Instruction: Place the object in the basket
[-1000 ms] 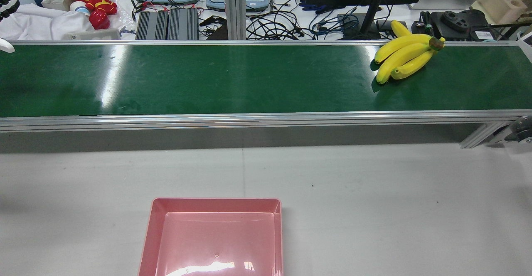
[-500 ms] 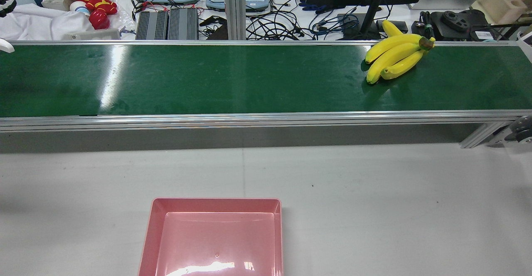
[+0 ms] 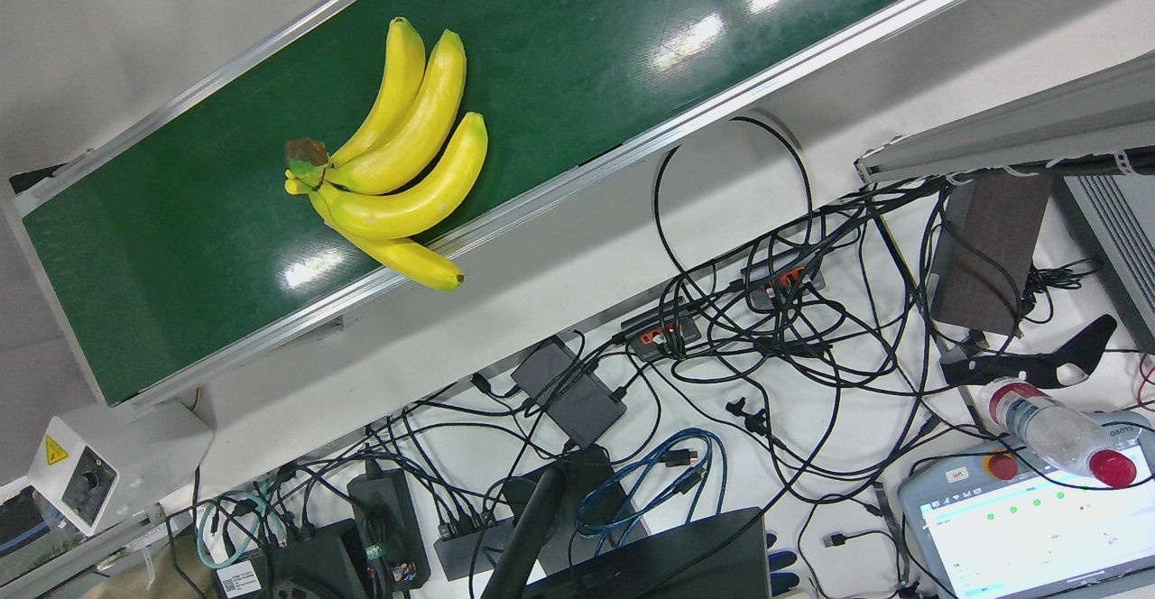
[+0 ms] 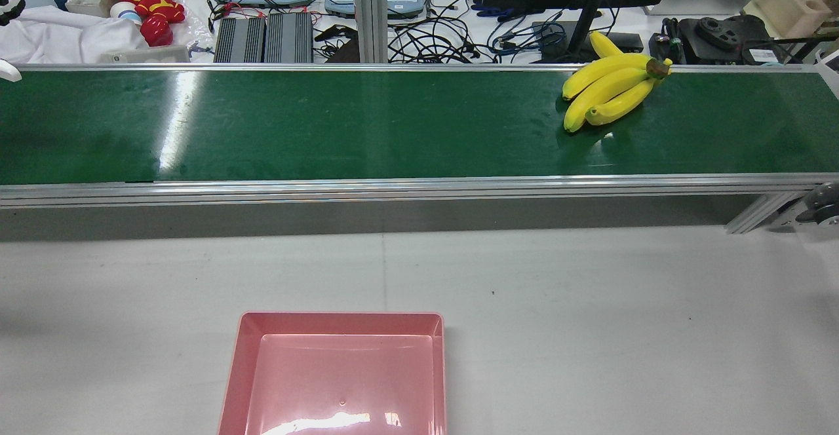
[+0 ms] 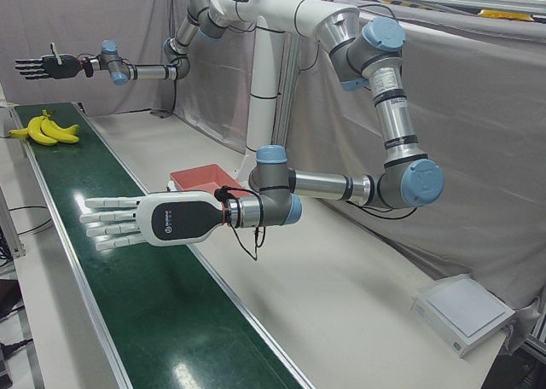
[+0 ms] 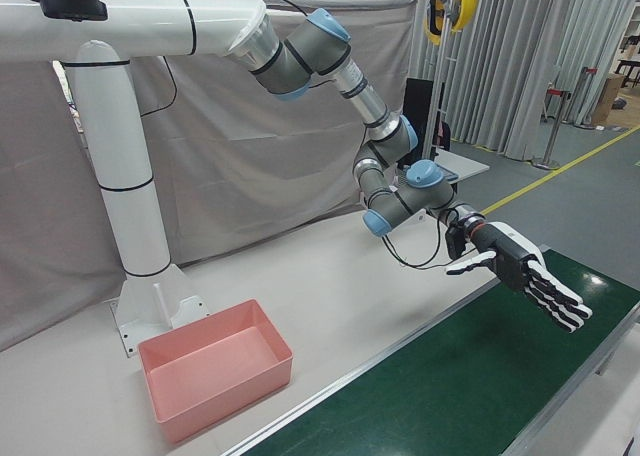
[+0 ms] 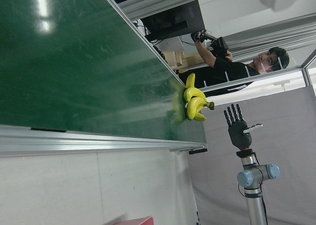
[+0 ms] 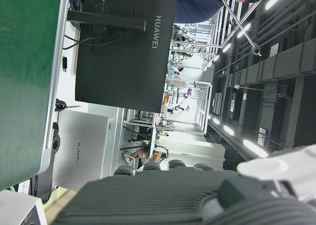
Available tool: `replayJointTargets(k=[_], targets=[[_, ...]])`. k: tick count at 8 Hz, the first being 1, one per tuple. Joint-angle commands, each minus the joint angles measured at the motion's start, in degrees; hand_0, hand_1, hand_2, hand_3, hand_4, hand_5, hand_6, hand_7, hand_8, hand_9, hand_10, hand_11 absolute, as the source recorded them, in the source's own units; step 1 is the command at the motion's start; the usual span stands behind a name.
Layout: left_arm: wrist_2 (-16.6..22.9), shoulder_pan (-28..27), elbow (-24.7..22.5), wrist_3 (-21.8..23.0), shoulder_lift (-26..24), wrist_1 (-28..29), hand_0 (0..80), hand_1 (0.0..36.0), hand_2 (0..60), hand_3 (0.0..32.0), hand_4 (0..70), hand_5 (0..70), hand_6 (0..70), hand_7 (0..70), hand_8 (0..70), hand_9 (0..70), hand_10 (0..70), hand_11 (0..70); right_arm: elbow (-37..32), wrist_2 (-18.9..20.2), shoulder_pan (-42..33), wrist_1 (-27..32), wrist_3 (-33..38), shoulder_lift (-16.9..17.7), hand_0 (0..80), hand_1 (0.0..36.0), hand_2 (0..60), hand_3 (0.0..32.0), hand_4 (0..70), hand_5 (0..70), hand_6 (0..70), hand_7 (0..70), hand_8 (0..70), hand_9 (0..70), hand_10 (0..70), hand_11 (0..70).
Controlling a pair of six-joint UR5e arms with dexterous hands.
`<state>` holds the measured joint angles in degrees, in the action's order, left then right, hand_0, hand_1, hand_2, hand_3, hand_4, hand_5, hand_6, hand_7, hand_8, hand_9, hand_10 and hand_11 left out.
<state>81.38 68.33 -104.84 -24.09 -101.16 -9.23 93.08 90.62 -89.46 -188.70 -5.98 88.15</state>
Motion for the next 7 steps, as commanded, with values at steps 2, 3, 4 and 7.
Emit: replayJointTargets(k=[2,3,4,7], targets=[[-0.1,-0.1,0.2,-0.1,0.1,0.0,62.1,12.2,0.0,5.2,7.2,0.0,0.0,0.8,1.9,4.6,1.3,4.3,0.0,0.0,0.0,0.0,0.0,0.0,0.0,0.0,0.0,0.0,0.0,0.0,0.0,0.0,0.0,0.0,0.0,0.0],[-0.1,-0.2,0.3,-0.3,0.2,0.0,61.5,12.1,0.0,5.6,7.0,0.0,0.0,1.1,2.0,4.5,1.4,4.5,0.0,0.0,0.1,0.0,0.0,0.0,0.0,0.0,0.0,0.0,0.0,0.0,0.0,0.0,0.0,0.0,0.0,0.0],[-0.1,-0.3,0.4,-0.4,0.2,0.0,61.6,12.1,0.0,5.2,7.1,0.0,0.0,1.1,2.0,4.7,1.5,4.6,0.0,0.0,0.0,0.0,0.0,0.0,0.0,0.0,0.0,0.0,0.0,0.0,0.0,0.0,0.0,0.0,0.0,0.0],[-0.1,-0.3,0.3,-0.3,0.1,0.0,61.9,12.3,0.0,5.6,7.1,0.0,0.0,1.0,1.7,4.3,1.3,4.3,0.0,0.0,0.0,0.0,0.0,0.0,0.0,0.0,0.0,0.0,0.0,0.0,0.0,0.0,0.0,0.0,0.0,0.0]])
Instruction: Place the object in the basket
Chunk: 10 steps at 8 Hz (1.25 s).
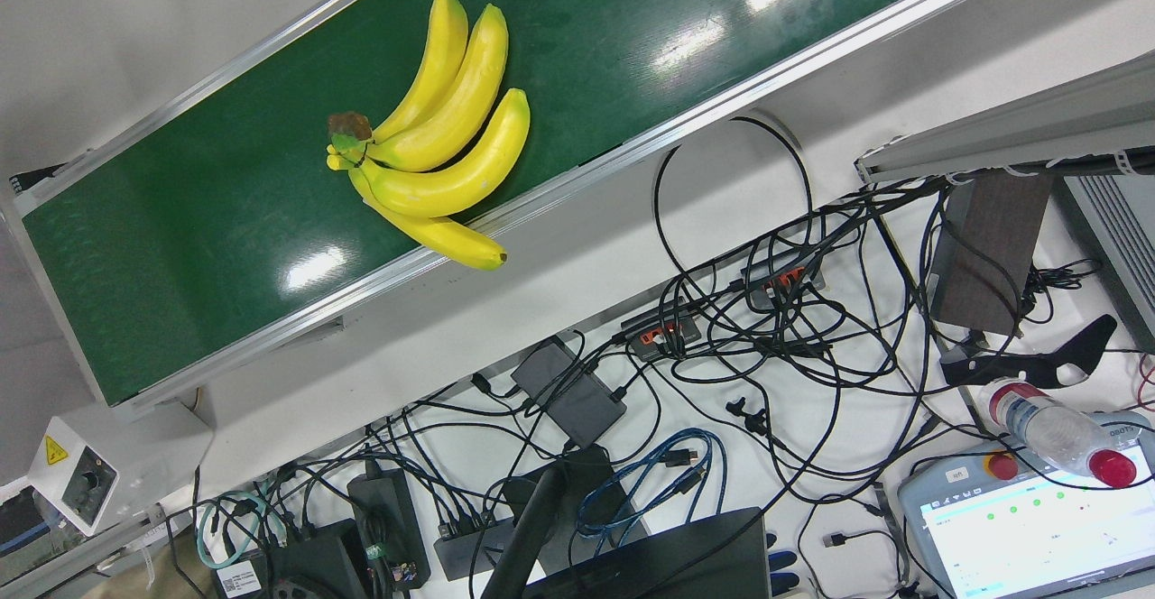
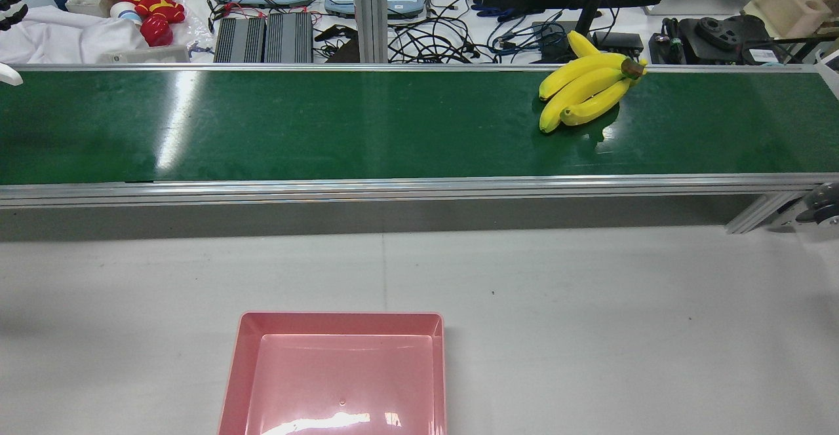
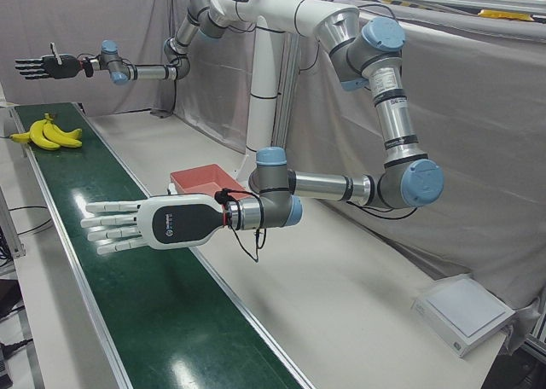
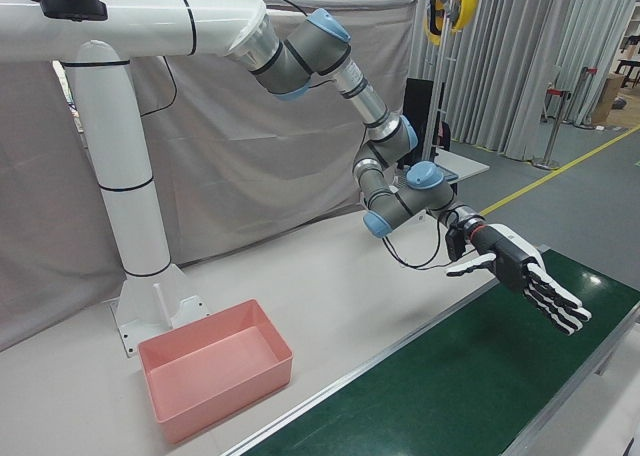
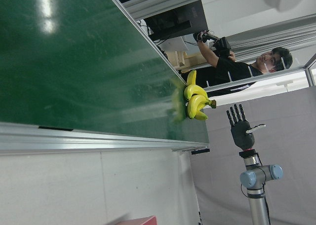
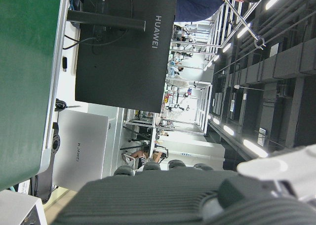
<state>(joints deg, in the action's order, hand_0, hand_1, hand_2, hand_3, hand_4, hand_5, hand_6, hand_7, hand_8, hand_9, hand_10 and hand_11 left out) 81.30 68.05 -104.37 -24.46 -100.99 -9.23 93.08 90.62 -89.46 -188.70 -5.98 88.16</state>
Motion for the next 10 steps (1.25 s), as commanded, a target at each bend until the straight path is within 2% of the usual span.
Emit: replayJointTargets(k=[1,4,6,8,10], targets=[[0.0,0.0,-0.1,0.1,-0.1,-0.1,62.1,12.3,0.0,5.4,7.3,0.0,0.0,0.9,1.8,4.2,1.2,4.1,0.0,0.0,0.0,0.0,0.0,0.0,0.0,0.0,0.0,0.0,0.0,0.0,0.0,0.0,0.0,0.0,0.0,0.0],[0.0,-0.1,0.0,0.0,-0.1,0.0,61.8,12.4,0.0,5.2,7.5,0.0,0.0,1.0,2.0,4.6,1.3,4.3,0.0,0.0,0.0,0.0,0.0,0.0,0.0,0.0,0.0,0.0,0.0,0.0,0.0,0.0,0.0,0.0,0.0,0.0],[0.0,-0.1,0.0,0.0,0.0,0.0,62.3,12.7,0.0,5.2,10.9,0.0,0.0,0.0,0.3,2.4,0.5,3.1,0.0,0.0,0.1,0.0,0.0,0.0,0.0,0.0,0.0,0.0,0.0,0.0,0.0,0.0,0.0,0.0,0.0,0.0],[0.0,0.0,0.0,0.2,0.0,0.0,61.6,12.2,0.0,5.8,9.5,0.0,0.0,0.0,1.0,3.4,0.7,3.3,0.0,0.0,0.0,0.0,0.0,0.0,0.0,0.0,0.0,0.0,0.0,0.0,0.0,0.0,0.0,0.0,0.0,0.0],[0.0,0.2,0.0,0.5,0.0,0.0,62.5,13.0,0.0,8.8,6.1,0.0,0.0,0.3,1.8,4.4,1.1,4.0,0.0,0.0,0.0,0.0,0.0,0.0,0.0,0.0,0.0,0.0,0.0,0.0,0.0,0.0,0.0,0.0,0.0,0.0]])
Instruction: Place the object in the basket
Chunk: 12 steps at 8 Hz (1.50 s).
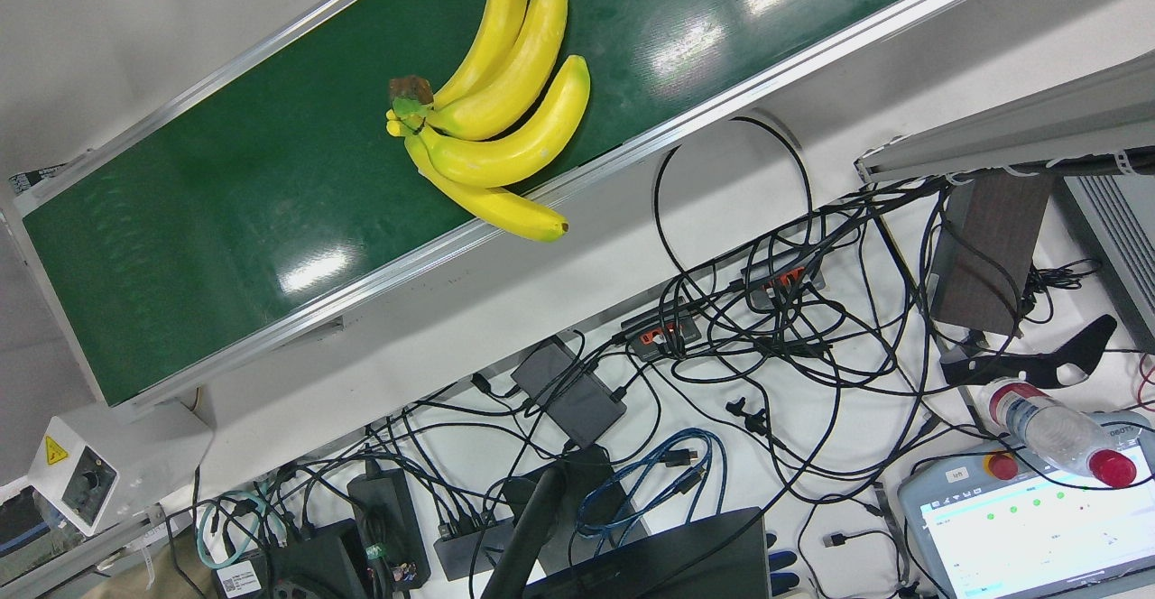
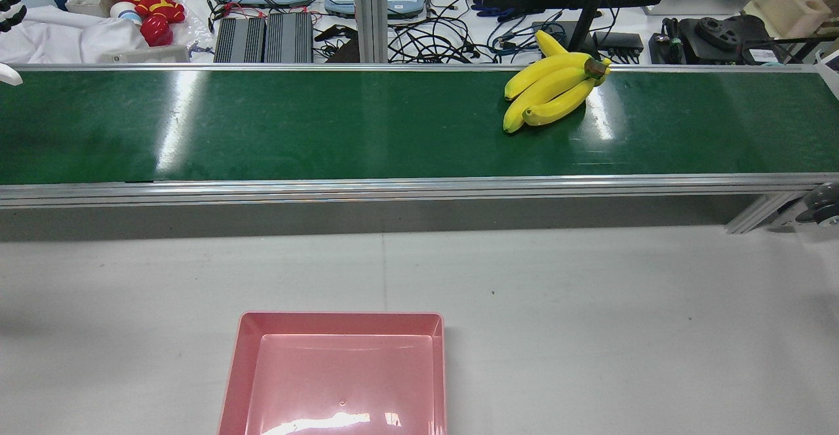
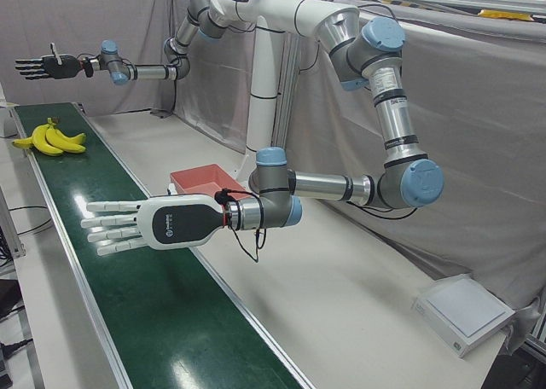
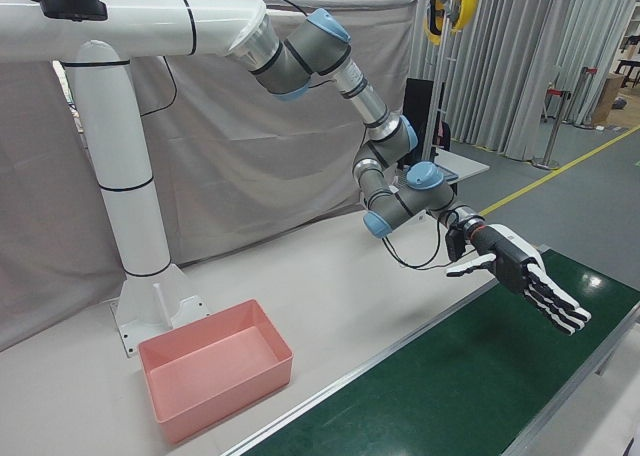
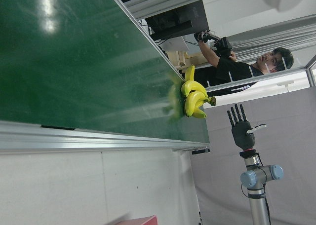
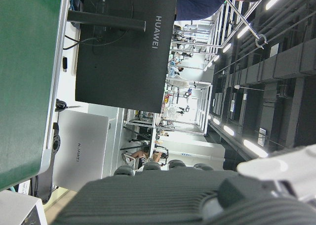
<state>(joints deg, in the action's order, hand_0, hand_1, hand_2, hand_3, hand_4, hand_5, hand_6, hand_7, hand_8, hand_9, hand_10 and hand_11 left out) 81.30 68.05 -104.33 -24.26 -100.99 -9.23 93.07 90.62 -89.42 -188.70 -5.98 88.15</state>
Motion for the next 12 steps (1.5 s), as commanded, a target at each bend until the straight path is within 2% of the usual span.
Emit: replayJointTargets(k=[1,2,4,6,12], targets=[[0.1,0.2,-0.1,0.3,0.0,0.0,63.5,14.2,0.0,9.2,5.4,0.0,0.0,0.5,1.9,4.6,1.3,4.5,0.0,0.0,-0.1,0.0,0.0,0.0,0.0,0.0,0.0,0.0,0.0,0.0,0.0,0.0,0.0,0.0,0.0,0.0],[0.1,0.2,0.0,0.4,0.1,0.0,63.4,14.5,0.0,11.4,3.0,0.0,0.0,0.6,1.6,4.2,1.0,4.1,0.0,0.0,-0.1,0.0,0.1,0.0,0.0,0.0,0.0,0.0,0.0,0.0,0.0,0.0,0.0,0.0,0.0,0.0],[0.1,0.5,-0.3,0.6,0.4,0.1,62.3,13.9,0.0,12.6,1.8,0.0,0.0,0.6,1.8,4.5,0.8,3.7,0.0,0.0,0.0,0.0,0.0,0.0,0.0,0.0,0.0,0.0,0.0,0.0,0.0,0.0,0.0,0.0,0.0,0.0],[0.0,0.3,-0.3,1.2,1.1,0.4,62.4,13.7,0.0,10.6,3.2,0.0,0.0,0.8,2.1,4.8,1.0,3.9,0.0,0.0,-0.1,0.0,0.0,0.0,0.0,0.0,0.0,0.0,0.0,0.0,0.0,0.0,0.0,0.0,0.0,0.0],[0.1,0.4,-1.2,1.4,1.1,0.4,62.5,13.5,0.0,9.2,4.3,0.0,0.0,1.0,2.1,4.8,0.9,3.8,-0.1,0.0,0.0,0.1,0.0,0.0,0.0,0.0,0.0,0.0,0.0,0.0,0.0,0.0,0.0,0.0,0.0,0.0]])
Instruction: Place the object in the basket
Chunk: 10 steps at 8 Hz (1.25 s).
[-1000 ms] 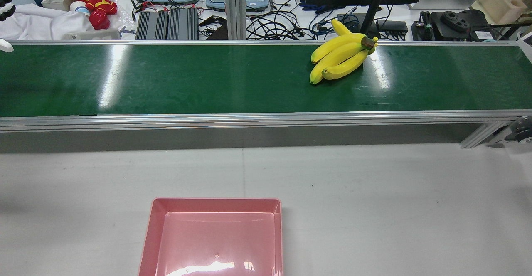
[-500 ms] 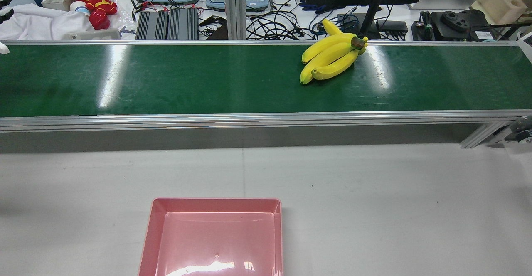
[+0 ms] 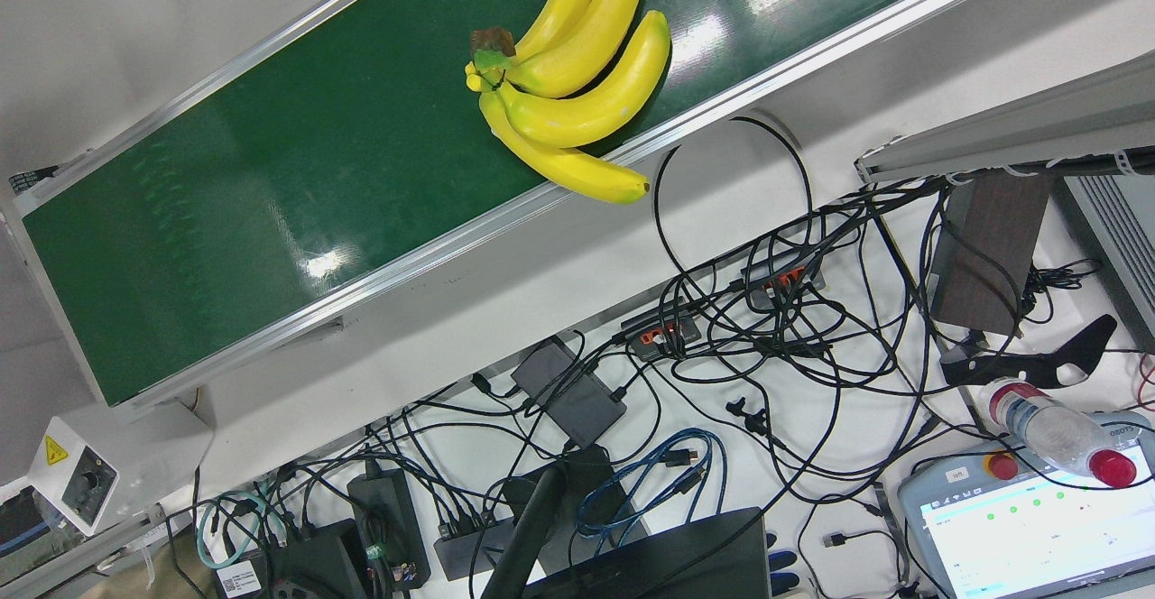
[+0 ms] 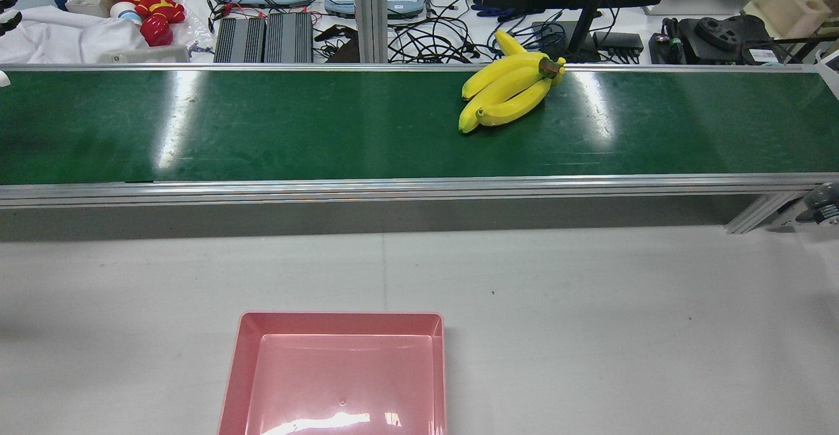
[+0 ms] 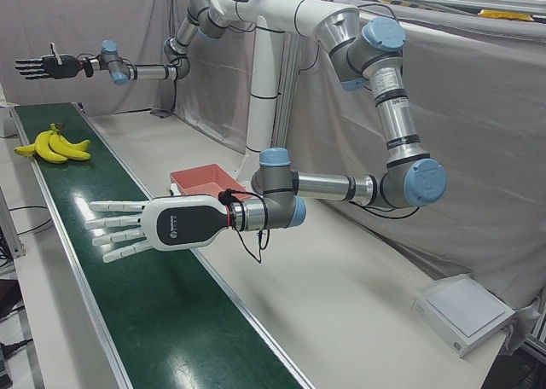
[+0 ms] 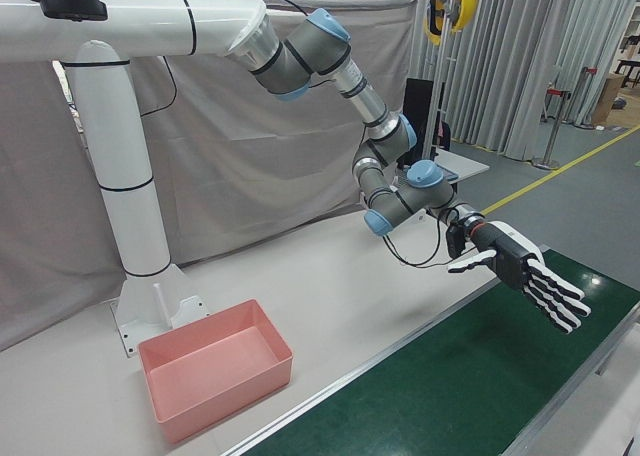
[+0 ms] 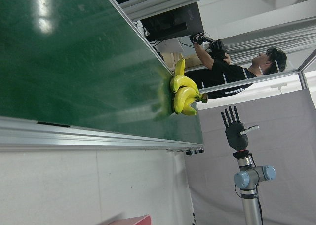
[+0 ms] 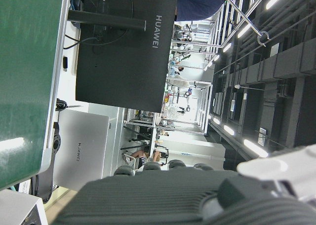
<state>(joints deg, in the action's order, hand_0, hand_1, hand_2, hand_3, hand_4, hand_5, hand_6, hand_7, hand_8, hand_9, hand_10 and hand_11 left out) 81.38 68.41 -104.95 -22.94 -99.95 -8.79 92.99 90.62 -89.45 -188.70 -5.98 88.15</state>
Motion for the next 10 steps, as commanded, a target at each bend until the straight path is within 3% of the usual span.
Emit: replayJointTargets(k=[1,9,10], targets=[[0.1,0.1,-0.9,0.1,0.0,-0.2,62.6,13.6,0.0,8.8,4.7,0.0,0.0,1.1,2.2,5.0,0.9,3.8,0.0,0.0,0.1,0.0,0.0,0.0,0.0,0.0,0.0,0.0,0.0,0.0,0.0,0.0,0.0,0.0,0.0,0.0],[0.0,0.0,-1.8,0.0,-0.5,-0.5,64.8,14.3,0.0,5.2,7.7,0.0,0.0,1.3,2.4,5.2,1.3,4.5,0.0,0.0,0.0,0.0,0.0,0.0,0.0,0.0,0.0,0.0,0.0,0.0,0.0,0.0,0.0,0.0,0.0,0.0],[-0.1,0.0,-1.8,0.0,-0.2,-0.6,63.6,14.2,0.0,6.0,6.7,0.0,0.0,1.4,2.5,5.5,1.6,4.8,0.1,0.0,0.0,0.0,0.0,0.0,0.0,0.0,0.0,0.0,0.0,0.0,0.0,0.0,0.0,0.0,0.0,0.0]])
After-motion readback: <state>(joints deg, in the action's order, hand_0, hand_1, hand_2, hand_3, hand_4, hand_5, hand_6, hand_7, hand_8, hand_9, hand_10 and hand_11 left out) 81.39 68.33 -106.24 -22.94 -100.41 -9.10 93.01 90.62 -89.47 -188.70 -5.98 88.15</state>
